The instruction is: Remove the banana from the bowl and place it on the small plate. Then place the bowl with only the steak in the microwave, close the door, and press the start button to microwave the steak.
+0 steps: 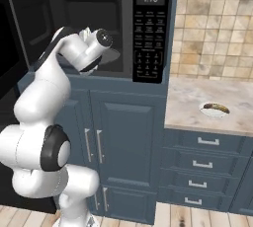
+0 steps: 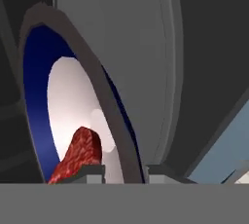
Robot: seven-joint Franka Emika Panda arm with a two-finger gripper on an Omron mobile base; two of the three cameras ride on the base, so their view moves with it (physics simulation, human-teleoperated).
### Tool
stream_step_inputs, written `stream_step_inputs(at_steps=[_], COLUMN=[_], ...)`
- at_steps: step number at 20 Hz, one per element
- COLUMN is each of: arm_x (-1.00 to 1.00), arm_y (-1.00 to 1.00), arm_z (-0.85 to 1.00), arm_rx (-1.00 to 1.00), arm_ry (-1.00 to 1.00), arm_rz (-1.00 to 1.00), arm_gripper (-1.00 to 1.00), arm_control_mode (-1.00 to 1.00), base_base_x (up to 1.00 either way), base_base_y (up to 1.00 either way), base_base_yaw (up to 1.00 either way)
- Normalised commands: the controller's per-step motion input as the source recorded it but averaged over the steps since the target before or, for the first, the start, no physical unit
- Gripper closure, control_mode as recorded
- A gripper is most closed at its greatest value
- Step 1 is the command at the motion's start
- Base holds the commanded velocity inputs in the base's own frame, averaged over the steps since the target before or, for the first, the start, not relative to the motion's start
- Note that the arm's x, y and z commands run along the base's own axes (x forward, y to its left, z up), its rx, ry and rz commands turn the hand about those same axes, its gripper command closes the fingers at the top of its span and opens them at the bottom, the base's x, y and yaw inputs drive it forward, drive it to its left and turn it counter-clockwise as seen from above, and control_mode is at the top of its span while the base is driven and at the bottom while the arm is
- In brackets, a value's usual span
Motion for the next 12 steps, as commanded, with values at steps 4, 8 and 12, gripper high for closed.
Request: stream_step_inputs(at_steps=[4,8,12], arm_x=[-0.17,-0.75,-0.97], arm_y=[0.01,-0.07,-0.08], arm_z=[0.00,0.14,0.08], arm_rx=[0.00,0.01,0.00], arm_ry=[-0.16,-0.36,-0.30], arm_rz=[0.00,0.00,0.00], arm_gripper=[-1.00,-1.00,-1.00], arm_control_mode=[-1.00,-1.00,-1.00], base_base_x=[0.00,0.00,0.00], base_base_y=[0.00,0.00,0.00], base_base_yaw=[0.00,0.00,0.00])
